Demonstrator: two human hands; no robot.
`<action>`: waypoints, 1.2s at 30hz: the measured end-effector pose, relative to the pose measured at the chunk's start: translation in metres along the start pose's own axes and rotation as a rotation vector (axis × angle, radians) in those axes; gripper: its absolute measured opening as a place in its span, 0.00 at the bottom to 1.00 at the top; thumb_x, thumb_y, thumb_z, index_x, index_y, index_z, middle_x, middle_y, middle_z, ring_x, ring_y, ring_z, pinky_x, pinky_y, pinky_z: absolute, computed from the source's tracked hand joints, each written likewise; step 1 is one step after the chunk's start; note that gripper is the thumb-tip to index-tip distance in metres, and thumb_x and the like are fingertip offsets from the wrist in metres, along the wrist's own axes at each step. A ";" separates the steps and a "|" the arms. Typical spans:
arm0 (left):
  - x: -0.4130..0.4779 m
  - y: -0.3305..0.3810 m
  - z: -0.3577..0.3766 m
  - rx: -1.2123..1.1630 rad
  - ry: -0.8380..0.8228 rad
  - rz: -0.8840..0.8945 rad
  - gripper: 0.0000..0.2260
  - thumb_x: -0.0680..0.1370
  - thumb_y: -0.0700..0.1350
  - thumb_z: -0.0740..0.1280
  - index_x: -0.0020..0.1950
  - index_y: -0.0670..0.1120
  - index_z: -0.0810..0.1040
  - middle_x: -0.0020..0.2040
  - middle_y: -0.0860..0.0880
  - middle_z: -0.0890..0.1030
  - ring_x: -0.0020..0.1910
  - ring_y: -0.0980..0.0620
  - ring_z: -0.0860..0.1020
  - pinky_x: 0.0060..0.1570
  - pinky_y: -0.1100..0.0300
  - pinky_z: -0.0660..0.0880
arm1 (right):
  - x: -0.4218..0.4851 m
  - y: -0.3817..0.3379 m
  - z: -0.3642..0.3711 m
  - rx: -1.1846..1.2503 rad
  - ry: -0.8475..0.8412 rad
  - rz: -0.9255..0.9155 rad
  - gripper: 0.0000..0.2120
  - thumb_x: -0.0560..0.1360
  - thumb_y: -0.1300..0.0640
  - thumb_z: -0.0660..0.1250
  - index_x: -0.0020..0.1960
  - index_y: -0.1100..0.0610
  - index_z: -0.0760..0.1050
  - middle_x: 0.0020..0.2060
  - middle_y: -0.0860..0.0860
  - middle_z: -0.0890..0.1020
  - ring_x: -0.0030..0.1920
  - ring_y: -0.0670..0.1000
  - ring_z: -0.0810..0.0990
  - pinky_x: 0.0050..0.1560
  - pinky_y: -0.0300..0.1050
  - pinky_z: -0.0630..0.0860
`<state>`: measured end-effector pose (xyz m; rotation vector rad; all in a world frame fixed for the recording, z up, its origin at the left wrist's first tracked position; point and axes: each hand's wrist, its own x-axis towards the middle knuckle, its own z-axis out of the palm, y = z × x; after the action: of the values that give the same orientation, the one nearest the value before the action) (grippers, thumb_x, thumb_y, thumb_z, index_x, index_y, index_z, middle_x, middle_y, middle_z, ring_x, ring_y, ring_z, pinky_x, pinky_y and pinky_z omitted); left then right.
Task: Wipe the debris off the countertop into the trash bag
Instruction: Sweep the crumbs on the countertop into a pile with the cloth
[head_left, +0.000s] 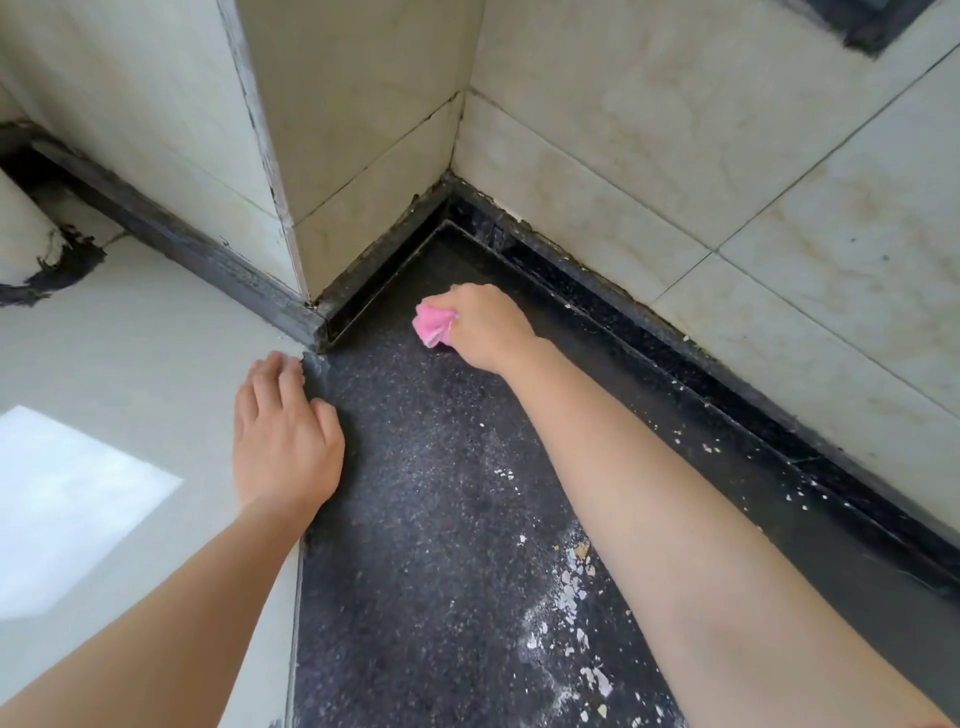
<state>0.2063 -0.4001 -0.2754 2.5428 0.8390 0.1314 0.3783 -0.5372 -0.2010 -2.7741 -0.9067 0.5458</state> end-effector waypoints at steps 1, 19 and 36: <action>0.001 0.000 0.000 -0.003 0.006 0.004 0.21 0.79 0.45 0.52 0.72 0.40 0.62 0.74 0.42 0.61 0.74 0.41 0.56 0.74 0.47 0.54 | 0.005 -0.003 0.009 -0.043 -0.010 -0.010 0.15 0.74 0.70 0.59 0.50 0.54 0.78 0.50 0.56 0.81 0.52 0.59 0.79 0.46 0.51 0.78; -0.034 0.037 0.000 -0.121 -0.068 0.136 0.23 0.81 0.42 0.53 0.75 0.38 0.57 0.76 0.40 0.57 0.76 0.42 0.51 0.76 0.49 0.47 | -0.262 0.033 0.035 -0.087 -0.350 0.050 0.23 0.74 0.67 0.56 0.61 0.47 0.76 0.65 0.51 0.76 0.66 0.55 0.73 0.56 0.47 0.73; -0.047 0.110 0.066 0.005 -0.085 0.281 0.24 0.80 0.50 0.48 0.74 0.42 0.63 0.76 0.45 0.62 0.76 0.47 0.55 0.75 0.53 0.49 | 0.010 0.103 0.004 -0.309 0.182 -0.149 0.22 0.76 0.67 0.64 0.69 0.55 0.72 0.70 0.58 0.71 0.72 0.59 0.66 0.75 0.51 0.58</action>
<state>0.2433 -0.5317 -0.2821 2.6383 0.4480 0.1083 0.4397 -0.6134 -0.2361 -2.9250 -1.2316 0.1345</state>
